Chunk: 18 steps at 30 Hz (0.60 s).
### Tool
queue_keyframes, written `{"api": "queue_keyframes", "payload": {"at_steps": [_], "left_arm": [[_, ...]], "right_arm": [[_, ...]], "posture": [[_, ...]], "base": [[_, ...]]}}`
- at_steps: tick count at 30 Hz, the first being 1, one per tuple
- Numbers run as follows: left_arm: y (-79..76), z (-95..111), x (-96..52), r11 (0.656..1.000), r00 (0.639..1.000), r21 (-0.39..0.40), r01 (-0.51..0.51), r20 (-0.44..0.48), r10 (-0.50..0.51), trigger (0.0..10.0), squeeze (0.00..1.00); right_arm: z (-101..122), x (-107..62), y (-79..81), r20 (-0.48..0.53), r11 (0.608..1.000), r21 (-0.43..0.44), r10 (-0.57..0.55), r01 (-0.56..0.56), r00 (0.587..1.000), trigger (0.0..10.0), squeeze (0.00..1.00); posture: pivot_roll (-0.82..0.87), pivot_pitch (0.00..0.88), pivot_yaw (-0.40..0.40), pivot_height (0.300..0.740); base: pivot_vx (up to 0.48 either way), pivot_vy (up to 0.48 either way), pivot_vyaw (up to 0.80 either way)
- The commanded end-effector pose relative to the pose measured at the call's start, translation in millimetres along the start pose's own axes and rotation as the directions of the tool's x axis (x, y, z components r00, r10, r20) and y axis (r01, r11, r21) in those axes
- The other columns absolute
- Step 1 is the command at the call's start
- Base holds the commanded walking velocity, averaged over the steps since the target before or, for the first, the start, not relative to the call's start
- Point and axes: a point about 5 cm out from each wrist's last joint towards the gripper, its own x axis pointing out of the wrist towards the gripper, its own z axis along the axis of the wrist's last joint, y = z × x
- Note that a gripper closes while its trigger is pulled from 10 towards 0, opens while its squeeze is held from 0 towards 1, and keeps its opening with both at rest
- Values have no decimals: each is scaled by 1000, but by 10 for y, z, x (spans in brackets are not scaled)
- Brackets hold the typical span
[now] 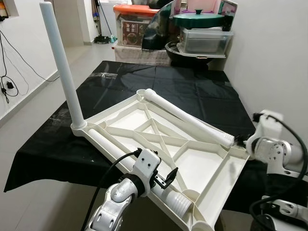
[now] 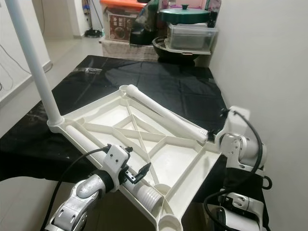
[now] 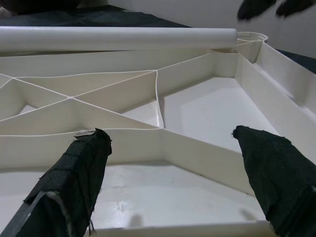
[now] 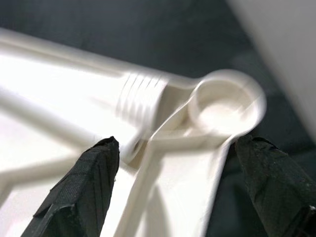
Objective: Building children table
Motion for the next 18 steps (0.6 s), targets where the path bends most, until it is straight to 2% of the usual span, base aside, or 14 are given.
{"api": "queue_keyframes", "payload": {"at_steps": [1, 5, 7, 13, 18], "left_arm": [[-16, -19, -21, 1000, 1000, -17, -1, -9, 0, 10000, 0], [-26, -17, -24, 1000, 1000, -20, -1, -6, 1, 10000, 0], [-33, -15, -28, 1000, 1000, -24, -2, -4, 2, 10000, 0], [-37, -15, -32, 1000, 1000, -25, -1, -5, 1, 10000, 0], [-38, -19, -35, 1000, 1000, -25, 2, -9, -2, 10000, 0]], "right_arm": [[-132, 31, -7, -97, 1000, -18, 3, -5, 995, 10000, 0], [-252, 83, -78, -148, 999, -19, -35, 33, 988, 10000, 0], [-331, 125, -190, -176, 995, -17, -95, 94, 980, 10000, 0], [-320, 120, -290, -187, 989, 4, -142, 146, 972, 10000, 0], [-413, 138, -347, -256, 987, 7, -153, 160, 954, 10000, 0]], "posture": [[130, 0, -109, 740], [130, 0, -115, 740], [129, 0, -116, 740], [126, 0, -111, 740], [126, 0, -111, 740]], "base": [[0, 0, 0], [0, 0, 0], [0, 0, 0], [0, 0, 0], [0, 0, 0]]}}
